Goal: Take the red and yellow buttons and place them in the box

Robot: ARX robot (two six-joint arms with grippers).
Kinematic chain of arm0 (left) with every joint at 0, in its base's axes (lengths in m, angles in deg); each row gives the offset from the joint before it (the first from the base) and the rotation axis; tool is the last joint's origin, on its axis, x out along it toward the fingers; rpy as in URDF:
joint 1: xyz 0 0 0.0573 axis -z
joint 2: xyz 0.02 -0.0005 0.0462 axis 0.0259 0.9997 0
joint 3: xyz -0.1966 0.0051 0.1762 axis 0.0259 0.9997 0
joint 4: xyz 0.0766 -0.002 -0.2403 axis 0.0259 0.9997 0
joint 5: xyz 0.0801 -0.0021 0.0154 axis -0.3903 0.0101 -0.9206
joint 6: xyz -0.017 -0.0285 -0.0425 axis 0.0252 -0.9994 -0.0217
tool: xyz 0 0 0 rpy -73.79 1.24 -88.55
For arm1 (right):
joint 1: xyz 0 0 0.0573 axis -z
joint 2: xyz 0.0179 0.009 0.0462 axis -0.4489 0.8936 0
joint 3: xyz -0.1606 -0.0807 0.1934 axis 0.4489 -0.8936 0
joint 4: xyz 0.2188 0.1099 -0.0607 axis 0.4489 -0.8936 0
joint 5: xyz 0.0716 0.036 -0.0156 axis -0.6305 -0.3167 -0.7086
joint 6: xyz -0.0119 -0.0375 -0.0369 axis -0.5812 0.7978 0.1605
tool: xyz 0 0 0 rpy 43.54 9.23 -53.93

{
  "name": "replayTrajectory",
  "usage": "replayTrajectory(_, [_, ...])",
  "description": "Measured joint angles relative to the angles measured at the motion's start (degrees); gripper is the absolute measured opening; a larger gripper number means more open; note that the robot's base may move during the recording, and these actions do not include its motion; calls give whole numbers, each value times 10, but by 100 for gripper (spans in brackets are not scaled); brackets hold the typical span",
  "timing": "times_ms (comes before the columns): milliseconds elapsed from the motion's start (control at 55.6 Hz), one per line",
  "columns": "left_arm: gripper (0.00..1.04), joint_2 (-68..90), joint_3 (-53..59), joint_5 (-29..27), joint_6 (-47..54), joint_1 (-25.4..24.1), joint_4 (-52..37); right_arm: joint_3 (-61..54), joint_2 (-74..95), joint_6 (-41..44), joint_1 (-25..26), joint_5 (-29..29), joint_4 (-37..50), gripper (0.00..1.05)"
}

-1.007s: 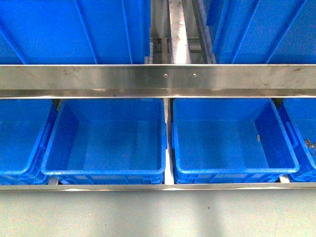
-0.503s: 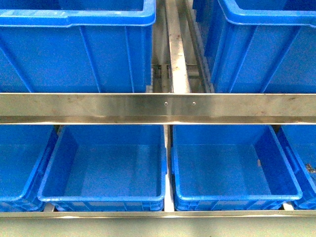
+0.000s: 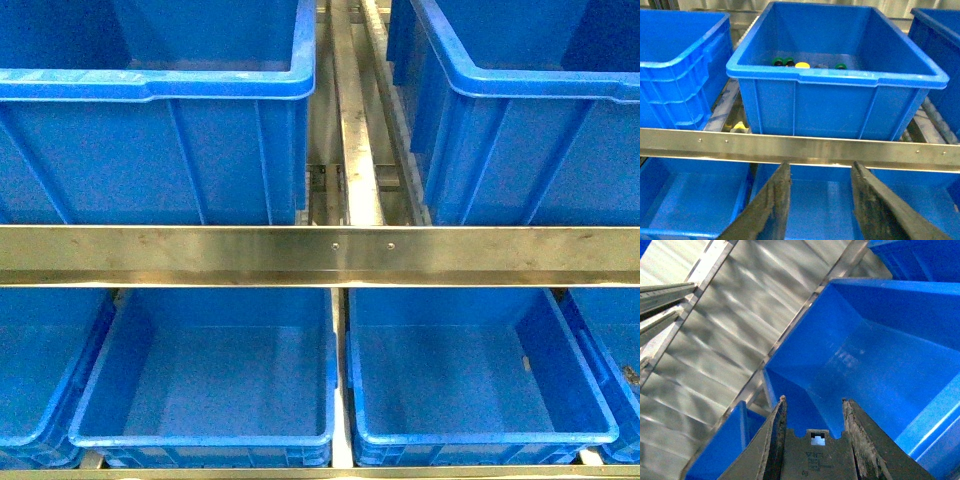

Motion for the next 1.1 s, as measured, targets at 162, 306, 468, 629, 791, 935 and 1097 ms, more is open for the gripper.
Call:
replayTrajectory(162, [2, -39, 41, 59, 11, -65, 0, -8, -7, 32, -13, 14, -4, 26])
replayTrajectory(306, [2, -54, 44, 142, 13, -133, 4, -10, -10, 52, -26, 23, -18, 26])
replayTrajectory(468, [2, -71, 61, 162, 14, -172, 5, -13, -13, 81, -43, 30, -17, 26])
replayTrajectory(629, [2, -72, 61, 162, 14, -172, 5, -18, -20, 87, -50, 30, -17, 26])
replayTrajectory(791, [5, -72, 61, 162, 14, -172, 5, -28, -25, 97, -58, 37, -14, 26])
replayTrajectory(935, [35, -72, 61, 162, 14, -172, 5, -37, -28, 113, -72, 39, -5, 26])
replayTrajectory(1097, [62, -72, 61, 162, 14, -172, 5, -38, -30, 128, -77, 38, -6, 26])
